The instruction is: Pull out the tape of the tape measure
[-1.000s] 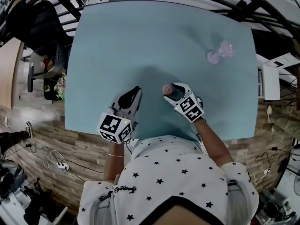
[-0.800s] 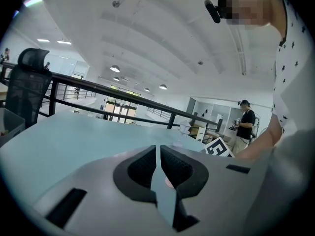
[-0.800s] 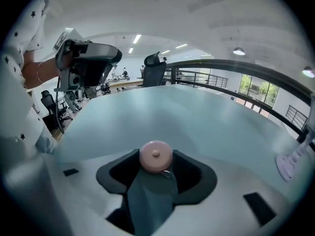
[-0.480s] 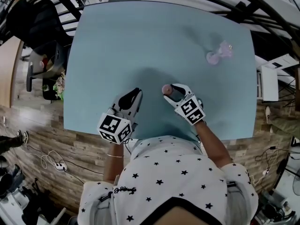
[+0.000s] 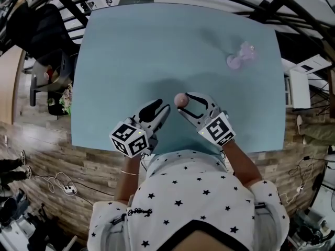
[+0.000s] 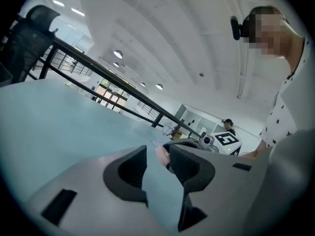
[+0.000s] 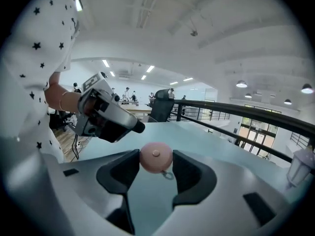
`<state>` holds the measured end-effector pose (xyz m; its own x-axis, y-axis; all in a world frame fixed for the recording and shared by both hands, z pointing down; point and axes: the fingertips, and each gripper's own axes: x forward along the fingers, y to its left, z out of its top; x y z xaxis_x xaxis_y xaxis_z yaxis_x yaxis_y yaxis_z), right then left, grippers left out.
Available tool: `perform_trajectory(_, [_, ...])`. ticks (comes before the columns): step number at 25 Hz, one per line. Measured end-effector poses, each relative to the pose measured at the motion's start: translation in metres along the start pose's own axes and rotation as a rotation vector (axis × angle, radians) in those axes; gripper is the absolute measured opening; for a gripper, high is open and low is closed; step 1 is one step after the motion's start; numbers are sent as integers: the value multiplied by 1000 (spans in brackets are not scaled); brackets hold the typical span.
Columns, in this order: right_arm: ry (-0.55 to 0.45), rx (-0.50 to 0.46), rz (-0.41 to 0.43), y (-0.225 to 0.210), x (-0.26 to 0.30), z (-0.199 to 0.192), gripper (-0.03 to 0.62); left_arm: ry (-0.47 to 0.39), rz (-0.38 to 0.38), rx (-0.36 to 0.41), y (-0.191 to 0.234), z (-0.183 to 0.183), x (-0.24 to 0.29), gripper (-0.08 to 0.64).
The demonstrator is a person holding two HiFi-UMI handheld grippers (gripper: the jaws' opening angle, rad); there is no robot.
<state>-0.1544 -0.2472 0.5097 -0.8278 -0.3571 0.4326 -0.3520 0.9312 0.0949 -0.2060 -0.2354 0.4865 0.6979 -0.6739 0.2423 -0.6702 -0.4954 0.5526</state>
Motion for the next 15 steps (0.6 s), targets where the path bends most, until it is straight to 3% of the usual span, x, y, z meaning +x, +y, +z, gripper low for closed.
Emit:
perform_trajectory(5, [-78,-41,21,11,-8,23,210,-17,-80,-89,-10,4,3,175])
perform_trajectory(15, [-136,-128,72,31,-12,46,210,-17,-183,-156,-26,5,8,184])
